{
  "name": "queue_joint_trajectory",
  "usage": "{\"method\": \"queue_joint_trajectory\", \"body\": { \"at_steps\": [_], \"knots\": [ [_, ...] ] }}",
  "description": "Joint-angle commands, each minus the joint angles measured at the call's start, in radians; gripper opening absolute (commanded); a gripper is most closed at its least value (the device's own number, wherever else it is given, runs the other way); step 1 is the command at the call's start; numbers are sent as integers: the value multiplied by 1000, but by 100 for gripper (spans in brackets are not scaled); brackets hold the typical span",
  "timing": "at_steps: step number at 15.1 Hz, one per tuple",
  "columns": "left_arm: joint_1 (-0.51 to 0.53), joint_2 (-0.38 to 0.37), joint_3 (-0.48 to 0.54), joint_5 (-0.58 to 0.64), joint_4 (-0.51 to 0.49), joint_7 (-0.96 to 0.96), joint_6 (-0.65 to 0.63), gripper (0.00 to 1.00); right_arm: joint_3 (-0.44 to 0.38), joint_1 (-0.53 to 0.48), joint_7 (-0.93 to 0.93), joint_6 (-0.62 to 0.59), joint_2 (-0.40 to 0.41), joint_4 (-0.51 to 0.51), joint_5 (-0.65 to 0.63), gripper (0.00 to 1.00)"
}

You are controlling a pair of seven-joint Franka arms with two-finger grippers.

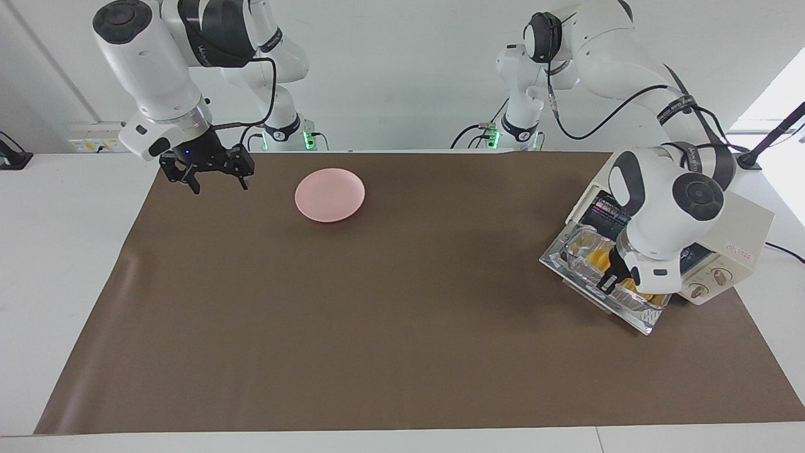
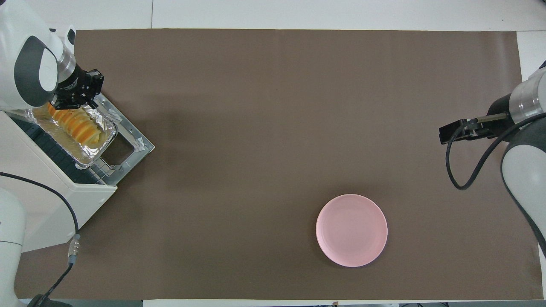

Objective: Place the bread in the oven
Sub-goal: 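Carry the foil tray with the left gripper into the toaster oven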

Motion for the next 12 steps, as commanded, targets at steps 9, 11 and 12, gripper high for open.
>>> {"method": "queue_joint_trajectory", "body": {
  "at_steps": [9, 11, 12],
  "knots": [
    [31, -32, 21, 66, -89, 30, -74, 0, 10, -10, -8, -3, -17, -17, -16, 100],
    [31, -37, 30, 72, -99, 28, -74, 0, 10, -10, -8, -3, -17, -17, -16, 100],
    [30, -39, 30, 82, -100, 30, -74, 0, 10, -10, -8, -3, -15, -17, -16, 100]
  ]
}}
